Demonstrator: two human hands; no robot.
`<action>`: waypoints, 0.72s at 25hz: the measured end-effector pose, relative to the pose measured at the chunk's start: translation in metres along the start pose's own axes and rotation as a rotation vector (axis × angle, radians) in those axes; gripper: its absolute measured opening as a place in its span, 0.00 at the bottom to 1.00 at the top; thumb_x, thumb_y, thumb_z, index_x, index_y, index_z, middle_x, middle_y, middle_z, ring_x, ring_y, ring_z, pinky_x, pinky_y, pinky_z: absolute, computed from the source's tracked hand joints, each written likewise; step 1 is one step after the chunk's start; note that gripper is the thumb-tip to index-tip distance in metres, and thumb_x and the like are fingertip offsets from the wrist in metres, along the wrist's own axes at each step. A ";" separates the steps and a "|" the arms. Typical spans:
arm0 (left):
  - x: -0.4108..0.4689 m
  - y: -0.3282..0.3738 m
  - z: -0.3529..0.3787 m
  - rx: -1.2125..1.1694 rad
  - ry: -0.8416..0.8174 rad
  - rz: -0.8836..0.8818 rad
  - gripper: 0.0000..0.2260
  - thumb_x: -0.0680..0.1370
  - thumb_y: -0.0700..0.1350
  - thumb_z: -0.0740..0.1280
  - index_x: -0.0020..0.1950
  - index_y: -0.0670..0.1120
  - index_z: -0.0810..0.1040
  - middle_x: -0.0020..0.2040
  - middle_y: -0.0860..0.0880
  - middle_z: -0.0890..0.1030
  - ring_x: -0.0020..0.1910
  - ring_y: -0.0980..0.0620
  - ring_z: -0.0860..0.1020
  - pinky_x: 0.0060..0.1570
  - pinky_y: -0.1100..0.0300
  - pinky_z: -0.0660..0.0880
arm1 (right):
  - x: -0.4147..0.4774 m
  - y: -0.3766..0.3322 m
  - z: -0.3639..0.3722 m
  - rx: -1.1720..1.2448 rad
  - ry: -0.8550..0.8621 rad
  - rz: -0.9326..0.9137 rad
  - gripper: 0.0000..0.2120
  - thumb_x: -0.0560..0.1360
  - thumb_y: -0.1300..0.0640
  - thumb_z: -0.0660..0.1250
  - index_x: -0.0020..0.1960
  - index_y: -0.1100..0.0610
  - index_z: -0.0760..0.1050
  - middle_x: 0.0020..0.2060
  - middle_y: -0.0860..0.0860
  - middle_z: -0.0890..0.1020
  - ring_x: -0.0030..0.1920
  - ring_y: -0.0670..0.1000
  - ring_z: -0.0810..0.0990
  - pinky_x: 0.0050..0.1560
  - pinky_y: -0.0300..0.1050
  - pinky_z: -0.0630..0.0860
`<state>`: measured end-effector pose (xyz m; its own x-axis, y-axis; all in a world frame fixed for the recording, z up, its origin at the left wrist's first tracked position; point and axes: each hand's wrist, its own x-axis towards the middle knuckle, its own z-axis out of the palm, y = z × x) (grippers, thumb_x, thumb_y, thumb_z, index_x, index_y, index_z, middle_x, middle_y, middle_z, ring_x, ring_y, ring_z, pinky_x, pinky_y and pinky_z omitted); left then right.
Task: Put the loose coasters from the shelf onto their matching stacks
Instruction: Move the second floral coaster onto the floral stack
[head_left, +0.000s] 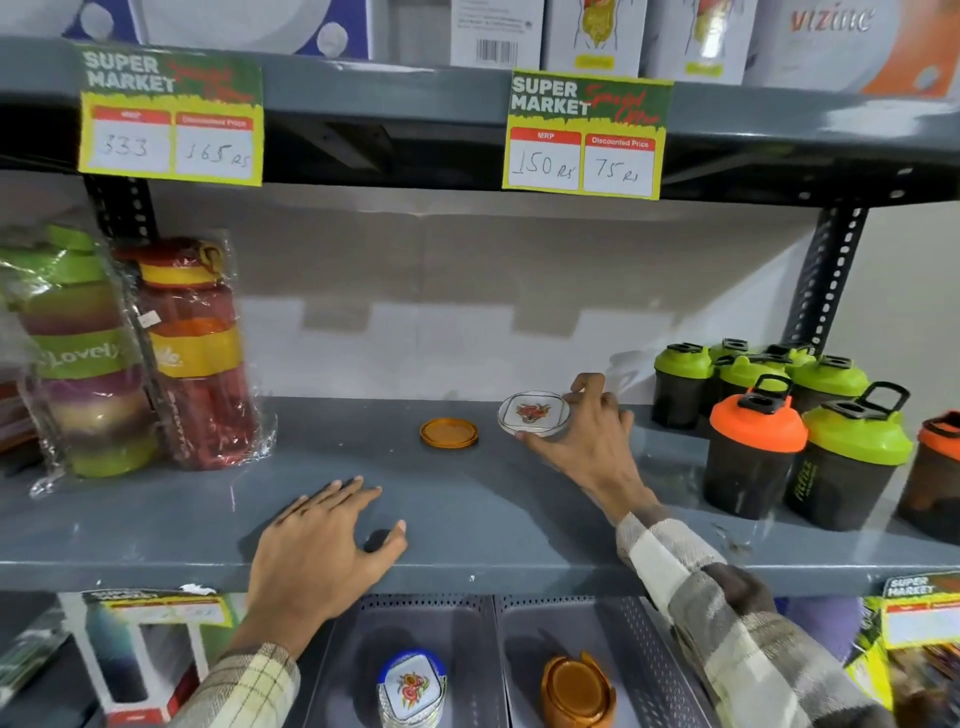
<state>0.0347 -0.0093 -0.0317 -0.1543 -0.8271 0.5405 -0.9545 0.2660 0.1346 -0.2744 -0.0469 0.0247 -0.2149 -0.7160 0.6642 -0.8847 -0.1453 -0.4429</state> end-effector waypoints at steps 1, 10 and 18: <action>0.001 0.000 0.000 -0.001 -0.003 0.000 0.32 0.70 0.71 0.53 0.67 0.58 0.77 0.69 0.58 0.75 0.69 0.57 0.71 0.67 0.56 0.68 | -0.007 -0.008 -0.008 0.018 0.028 -0.048 0.40 0.62 0.32 0.77 0.59 0.52 0.60 0.53 0.48 0.75 0.57 0.55 0.74 0.52 0.49 0.59; 0.000 0.001 -0.004 0.001 0.013 -0.015 0.30 0.70 0.70 0.55 0.63 0.56 0.80 0.66 0.55 0.78 0.66 0.53 0.76 0.62 0.53 0.73 | -0.083 -0.088 -0.091 0.234 0.282 -0.350 0.42 0.59 0.34 0.79 0.59 0.52 0.59 0.63 0.44 0.76 0.60 0.32 0.66 0.55 0.48 0.60; -0.001 0.002 -0.001 -0.016 -0.010 -0.022 0.32 0.70 0.70 0.54 0.66 0.55 0.78 0.69 0.54 0.76 0.69 0.55 0.72 0.68 0.55 0.66 | -0.114 -0.117 -0.131 0.379 0.368 -0.547 0.41 0.64 0.35 0.79 0.62 0.47 0.56 0.63 0.53 0.76 0.60 0.62 0.79 0.52 0.73 0.71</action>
<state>0.0333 -0.0080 -0.0312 -0.1357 -0.8378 0.5288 -0.9535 0.2555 0.1601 -0.2006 0.1411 0.0804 0.0307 -0.2106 0.9771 -0.7164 -0.6863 -0.1254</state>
